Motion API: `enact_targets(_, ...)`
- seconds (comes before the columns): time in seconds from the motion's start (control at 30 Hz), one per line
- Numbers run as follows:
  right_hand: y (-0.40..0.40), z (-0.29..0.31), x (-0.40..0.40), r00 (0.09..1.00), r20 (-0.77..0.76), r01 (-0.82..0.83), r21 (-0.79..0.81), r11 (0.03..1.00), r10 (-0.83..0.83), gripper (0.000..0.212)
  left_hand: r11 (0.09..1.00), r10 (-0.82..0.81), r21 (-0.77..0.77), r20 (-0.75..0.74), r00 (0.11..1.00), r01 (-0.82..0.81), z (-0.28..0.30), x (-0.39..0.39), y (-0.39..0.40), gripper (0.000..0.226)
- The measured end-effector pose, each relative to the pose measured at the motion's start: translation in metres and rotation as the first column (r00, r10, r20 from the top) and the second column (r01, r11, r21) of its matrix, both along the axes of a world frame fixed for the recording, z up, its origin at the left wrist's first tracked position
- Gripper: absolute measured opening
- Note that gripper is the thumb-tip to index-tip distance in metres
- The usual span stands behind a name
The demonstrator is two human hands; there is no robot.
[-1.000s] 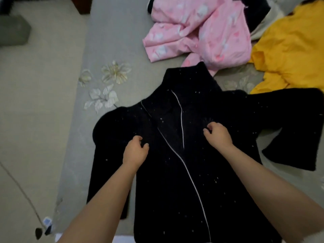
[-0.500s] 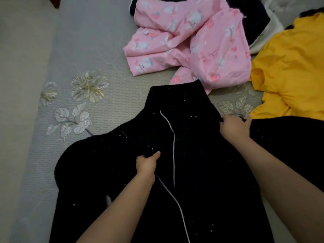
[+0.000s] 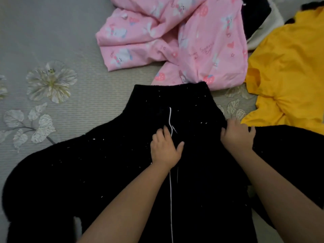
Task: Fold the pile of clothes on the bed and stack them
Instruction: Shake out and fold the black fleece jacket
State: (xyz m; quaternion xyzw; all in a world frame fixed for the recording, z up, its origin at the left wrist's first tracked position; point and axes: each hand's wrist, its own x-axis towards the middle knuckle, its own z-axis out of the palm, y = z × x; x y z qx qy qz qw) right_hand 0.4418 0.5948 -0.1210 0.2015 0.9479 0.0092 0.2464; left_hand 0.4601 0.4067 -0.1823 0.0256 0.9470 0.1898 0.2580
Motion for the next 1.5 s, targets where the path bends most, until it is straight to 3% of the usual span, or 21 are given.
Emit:
enact_targets(0.1,-0.002,-0.008,0.008,0.998,-0.045,-0.031,0.041,0.999,0.033,0.032,0.998,-0.002,0.059,0.104,0.995,-0.004,-0.002,0.000,0.001,0.085)
enact_targets(0.23,-0.021,-0.008,0.017,0.978,-0.210,-0.014,-0.016,1.000,0.010,0.049,0.920,0.038,0.359,0.314,0.949,-0.156,0.014,-0.001,-0.017,0.067)
enact_targets(0.33,-0.054,-0.005,0.032,0.922,-0.359,-0.189,-0.099,0.977,0.143,0.054,0.841,0.147,0.508,0.117,0.982,-0.187,0.036,0.017,-0.061,0.043)
enact_targets(0.43,-0.110,-0.004,0.059,0.874,-0.416,-0.379,-0.265,0.887,0.249,0.048,0.861,0.358,0.428,-0.131,0.925,-0.273,0.048,0.055,-0.121,0.034)
enact_targets(0.5,-0.149,-0.007,0.079,0.866,-0.381,-0.458,-0.341,0.821,0.325,0.046,0.827,0.520,0.349,-0.178,0.835,-0.441,0.050,0.087,-0.163,0.028)
enact_targets(0.57,-0.183,-0.012,0.097,0.871,-0.316,-0.484,-0.428,0.763,0.375,0.047,0.658,0.746,0.301,-0.139,0.651,-0.690,0.055,0.122,-0.196,0.024)
enact_targets(0.63,-0.211,-0.019,0.112,0.870,-0.254,-0.493,-0.470,0.732,0.422,0.049,0.406,0.913,0.251,-0.082,0.399,-0.878,0.056,0.153,-0.217,0.025)
enact_targets(0.7,-0.233,-0.027,0.126,0.857,-0.201,-0.509,-0.472,0.720,0.474,0.051,0.150,0.989,0.207,-0.019,0.149,-0.967,0.053,0.179,-0.232,0.027)
enact_targets(0.8,-0.253,-0.036,0.148,0.831,-0.085,-0.525,-0.444,0.726,0.549,0.054,-0.346,0.922,0.110,0.223,-0.316,-0.932,0.047,0.206,-0.249,0.050)
enact_targets(0.83,-0.257,-0.038,0.154,0.820,-0.044,-0.534,-0.418,0.734,0.571,0.055,-0.446,0.864,0.069,0.293,-0.409,-0.892,0.045,0.215,-0.252,0.061)
enact_targets(0.87,-0.259,-0.040,0.160,0.811,-0.010,-0.541,-0.392,0.744,0.585,0.057,-0.466,0.845,0.047,0.320,-0.429,-0.883,0.045,0.223,-0.255,0.070)
enact_targets(0.9,-0.260,-0.040,0.164,0.806,0.011,-0.546,-0.369,0.752,0.591,0.058,-0.409,0.874,0.034,0.304,-0.380,-0.912,0.045,0.229,-0.257,0.079)
enact_targets(0.93,-0.261,-0.039,0.166,0.801,0.028,-0.553,-0.348,0.757,0.598,0.059,-0.288,0.924,0.014,0.268,-0.274,-0.957,0.044,0.234,-0.259,0.087)
enact_targets(1.0,-0.264,-0.034,0.168,0.783,0.063,-0.574,-0.307,0.759,0.618,0.060,0.070,0.980,-0.085,0.190,0.052,-0.994,0.042,0.244,-0.261,0.101)
enact_targets(1.07,-0.270,-0.028,0.171,0.766,0.094,-0.594,-0.274,0.756,0.636,0.061,0.413,0.908,-0.197,0.168,0.384,-0.889,0.042,0.255,-0.260,0.107)
enact_targets(1.1,-0.275,-0.025,0.172,0.759,0.097,-0.605,-0.263,0.752,0.644,0.060,0.542,0.840,-0.232,0.167,0.516,-0.808,0.040,0.262,-0.257,0.107)
enact_targets(1.17,-0.286,-0.018,0.174,0.749,0.096,-0.614,-0.271,0.741,0.655,0.060,0.673,0.737,-0.265,0.156,0.658,-0.691,0.038,0.276,-0.256,0.092)
enact_targets(1.27,-0.307,-0.009,0.176,0.755,0.063,-0.606,-0.312,0.732,0.652,0.060,0.626,0.779,-0.134,0.167,0.605,-0.769,0.039,0.288,-0.276,0.055)
enact_targets(1.37,-0.330,0.000,0.174,0.737,-0.151,-0.666,-0.326,0.671,0.659,0.062,0.557,0.826,-0.031,0.117,0.551,-0.830,0.043,0.301,-0.307,0.044)
enact_targets(1.43,-0.350,0.003,0.167,0.677,-0.241,-0.730,-0.340,0.593,0.696,0.066,0.426,0.895,0.089,0.101,0.434,-0.900,0.049,0.314,-0.325,0.043)
enact_targets(1.5,-0.372,0.002,0.157,0.628,-0.159,-0.751,-0.380,0.540,0.762,0.069,0.185,0.963,0.249,0.145,0.225,-0.951,0.059,0.322,-0.344,0.041)
